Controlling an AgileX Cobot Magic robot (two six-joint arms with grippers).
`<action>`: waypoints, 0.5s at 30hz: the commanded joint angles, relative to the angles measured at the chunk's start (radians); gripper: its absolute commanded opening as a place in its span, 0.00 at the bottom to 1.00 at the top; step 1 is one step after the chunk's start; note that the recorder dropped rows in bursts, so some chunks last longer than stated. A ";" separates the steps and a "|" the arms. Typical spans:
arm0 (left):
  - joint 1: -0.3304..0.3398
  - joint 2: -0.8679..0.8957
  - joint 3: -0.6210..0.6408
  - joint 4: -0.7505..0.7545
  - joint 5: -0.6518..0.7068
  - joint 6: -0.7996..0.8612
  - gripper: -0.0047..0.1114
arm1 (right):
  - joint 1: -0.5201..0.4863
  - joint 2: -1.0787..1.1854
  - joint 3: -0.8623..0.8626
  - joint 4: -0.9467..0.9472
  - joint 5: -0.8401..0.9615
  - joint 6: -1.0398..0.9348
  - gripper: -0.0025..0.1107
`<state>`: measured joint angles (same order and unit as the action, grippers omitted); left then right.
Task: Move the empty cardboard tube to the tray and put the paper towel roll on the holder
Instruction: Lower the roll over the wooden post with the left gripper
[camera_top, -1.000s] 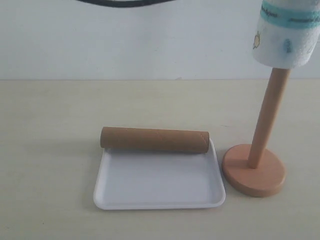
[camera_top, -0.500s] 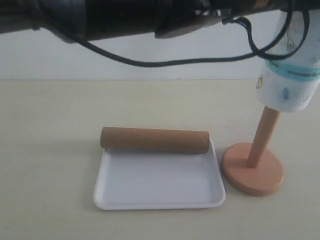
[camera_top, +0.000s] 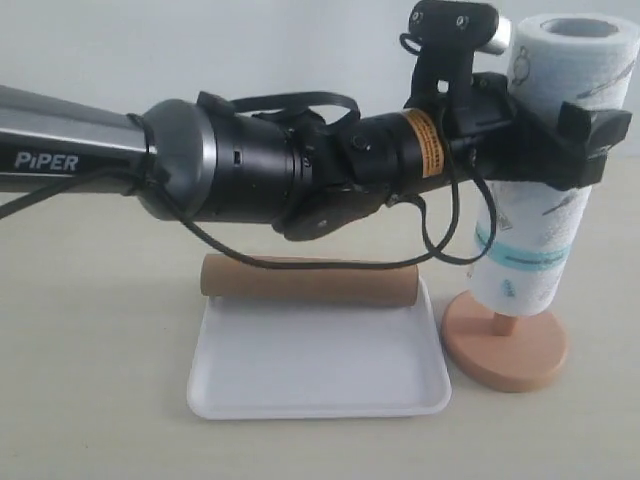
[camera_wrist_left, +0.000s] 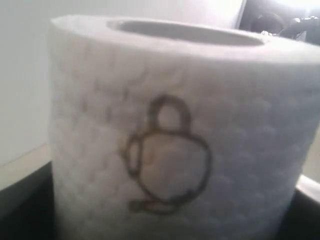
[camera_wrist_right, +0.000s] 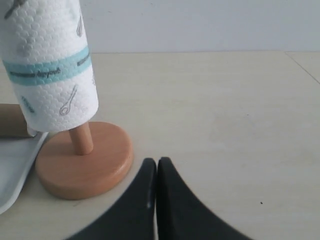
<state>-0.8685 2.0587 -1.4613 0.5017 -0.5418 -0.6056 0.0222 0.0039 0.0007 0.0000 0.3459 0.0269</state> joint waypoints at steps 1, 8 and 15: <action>0.000 -0.008 0.065 -0.050 -0.081 0.113 0.08 | -0.002 -0.004 -0.001 -0.006 -0.013 -0.003 0.02; -0.002 0.054 0.072 -0.050 -0.112 0.112 0.08 | -0.002 -0.004 -0.001 -0.006 -0.013 -0.003 0.02; -0.002 0.087 0.072 -0.050 -0.116 0.109 0.14 | -0.002 -0.004 -0.001 -0.006 -0.013 -0.003 0.02</action>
<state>-0.8685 2.1500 -1.3904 0.4705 -0.6352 -0.4996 0.0222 0.0039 0.0007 0.0000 0.3459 0.0269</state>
